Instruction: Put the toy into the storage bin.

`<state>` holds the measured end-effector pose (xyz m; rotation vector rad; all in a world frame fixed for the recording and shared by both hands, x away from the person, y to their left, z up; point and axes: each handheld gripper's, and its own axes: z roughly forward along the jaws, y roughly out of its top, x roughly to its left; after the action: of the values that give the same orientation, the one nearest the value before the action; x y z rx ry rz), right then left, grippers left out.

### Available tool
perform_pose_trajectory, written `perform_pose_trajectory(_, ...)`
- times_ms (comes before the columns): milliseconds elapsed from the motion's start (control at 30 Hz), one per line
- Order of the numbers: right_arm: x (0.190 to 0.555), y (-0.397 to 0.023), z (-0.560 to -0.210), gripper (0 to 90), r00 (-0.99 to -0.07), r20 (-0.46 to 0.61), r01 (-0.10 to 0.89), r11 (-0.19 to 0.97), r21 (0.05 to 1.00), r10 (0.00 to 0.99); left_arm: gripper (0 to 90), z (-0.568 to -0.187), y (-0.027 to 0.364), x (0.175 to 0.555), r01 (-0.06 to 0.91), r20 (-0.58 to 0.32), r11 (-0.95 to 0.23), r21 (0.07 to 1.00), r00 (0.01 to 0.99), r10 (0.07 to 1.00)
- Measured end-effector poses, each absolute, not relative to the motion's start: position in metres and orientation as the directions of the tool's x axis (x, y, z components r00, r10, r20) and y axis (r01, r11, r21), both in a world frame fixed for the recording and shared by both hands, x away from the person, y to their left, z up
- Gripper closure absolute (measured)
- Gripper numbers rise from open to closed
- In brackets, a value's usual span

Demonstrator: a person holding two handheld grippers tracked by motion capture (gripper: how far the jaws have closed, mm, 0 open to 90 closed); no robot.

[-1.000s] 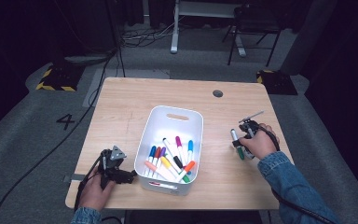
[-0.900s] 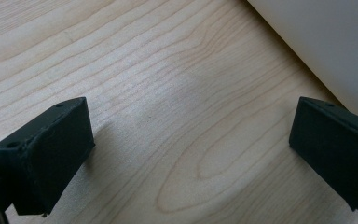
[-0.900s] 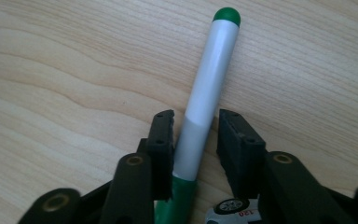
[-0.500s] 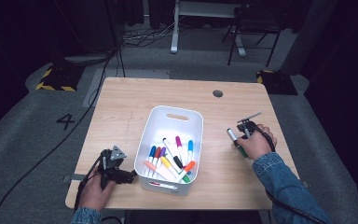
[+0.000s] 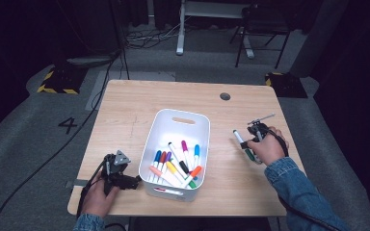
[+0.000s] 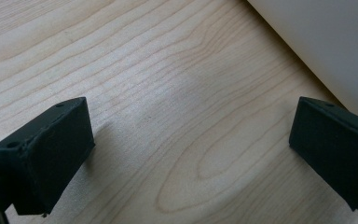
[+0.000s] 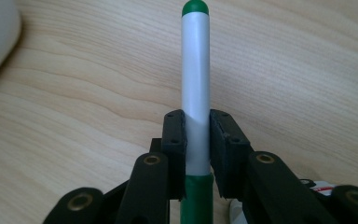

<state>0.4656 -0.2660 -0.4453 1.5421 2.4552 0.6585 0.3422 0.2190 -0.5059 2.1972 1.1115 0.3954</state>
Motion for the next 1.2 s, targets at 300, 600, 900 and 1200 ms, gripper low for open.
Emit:
perform_pose_trajectory(300, 0.455, -0.261, -0.410, 77.0, -0.502, 0.080, 0.768, 0.401, 0.500, 0.861, 0.0, -0.506, 0.219, 0.342, 0.610, -0.018, -0.440, 0.659, 0.598, 0.801)
perform_pose_trajectory(600, 0.436, -0.252, -0.379, 77.0, -0.570, 0.088, 0.702, 0.428, 0.569, 0.817, 0.0, -0.506, 0.219, 0.342, 0.614, -0.022, -0.438, 0.657, 0.596, 0.803)
perform_pose_trajectory(900, 0.418, -0.240, -0.350, 77.0, -0.628, 0.069, 0.639, 0.463, 0.615, 0.775, 0.0, -0.505, 0.219, 0.341, 0.613, -0.016, -0.441, 0.655, 0.595, 0.804)
perform_pose_trajectory(1200, 0.402, -0.208, -0.327, 77.0, -0.725, 0.054, 0.553, 0.535, 0.639, 0.686, 0.0, -0.505, 0.219, 0.342, 0.611, -0.020, -0.443, 0.656, 0.601, 0.799)
